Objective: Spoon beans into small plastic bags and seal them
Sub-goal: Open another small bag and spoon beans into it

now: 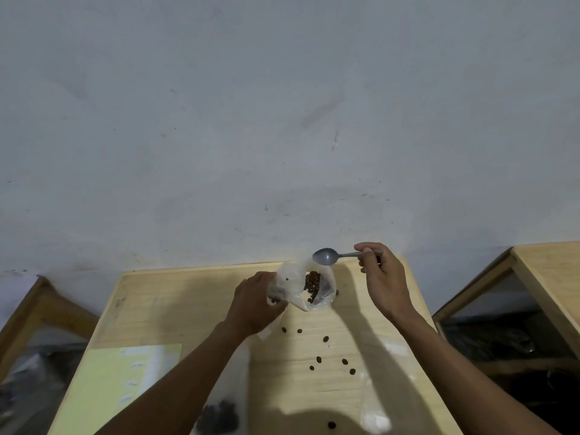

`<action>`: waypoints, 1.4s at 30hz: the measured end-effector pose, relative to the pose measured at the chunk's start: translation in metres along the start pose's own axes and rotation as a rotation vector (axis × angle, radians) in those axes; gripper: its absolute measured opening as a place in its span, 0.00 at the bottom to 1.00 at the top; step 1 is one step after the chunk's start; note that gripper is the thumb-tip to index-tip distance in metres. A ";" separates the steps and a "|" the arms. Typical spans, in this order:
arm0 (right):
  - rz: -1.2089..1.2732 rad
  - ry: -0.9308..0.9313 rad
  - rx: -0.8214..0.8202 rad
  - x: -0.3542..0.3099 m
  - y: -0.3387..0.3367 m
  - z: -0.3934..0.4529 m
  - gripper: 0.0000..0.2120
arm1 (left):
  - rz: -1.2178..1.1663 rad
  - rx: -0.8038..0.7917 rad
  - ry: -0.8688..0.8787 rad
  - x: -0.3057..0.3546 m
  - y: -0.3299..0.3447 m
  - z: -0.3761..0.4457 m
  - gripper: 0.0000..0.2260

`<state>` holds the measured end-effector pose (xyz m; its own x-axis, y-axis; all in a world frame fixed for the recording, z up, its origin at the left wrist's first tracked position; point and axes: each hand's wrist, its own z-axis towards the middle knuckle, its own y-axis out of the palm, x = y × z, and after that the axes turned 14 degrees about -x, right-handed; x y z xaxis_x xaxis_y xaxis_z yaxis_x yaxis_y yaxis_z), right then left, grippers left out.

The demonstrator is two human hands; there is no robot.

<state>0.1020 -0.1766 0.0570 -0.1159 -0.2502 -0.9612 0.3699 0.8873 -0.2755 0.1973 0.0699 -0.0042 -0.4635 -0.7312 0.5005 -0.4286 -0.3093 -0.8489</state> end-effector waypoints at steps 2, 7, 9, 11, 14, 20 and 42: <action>-0.023 0.037 -0.013 0.015 0.003 -0.002 0.11 | 0.009 -0.039 0.009 -0.002 0.001 0.000 0.26; -0.115 0.035 -0.042 0.047 0.016 -0.009 0.10 | 0.074 -0.182 0.138 0.004 0.005 0.003 0.28; -0.174 -0.011 -0.062 0.056 0.023 -0.013 0.10 | 0.094 -0.260 0.169 0.007 0.007 0.006 0.27; -0.232 -0.057 -0.080 0.062 0.030 -0.015 0.11 | 0.110 -0.333 0.162 0.011 0.008 0.011 0.26; -0.279 -0.098 -0.064 0.069 0.037 -0.016 0.13 | 0.126 -0.388 0.151 0.015 0.009 0.017 0.24; -0.289 -0.097 0.028 0.077 0.040 -0.012 0.15 | 0.178 -0.292 0.278 0.004 0.024 0.020 0.25; 0.488 0.604 -0.069 0.069 0.018 0.009 0.13 | 0.280 -0.153 0.359 0.011 0.025 0.021 0.24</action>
<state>0.1089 -0.1816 -0.0143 -0.4438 0.4121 -0.7958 0.4525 0.8695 0.1979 0.1978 0.0411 -0.0230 -0.8043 -0.5090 0.3065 -0.3459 -0.0183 -0.9381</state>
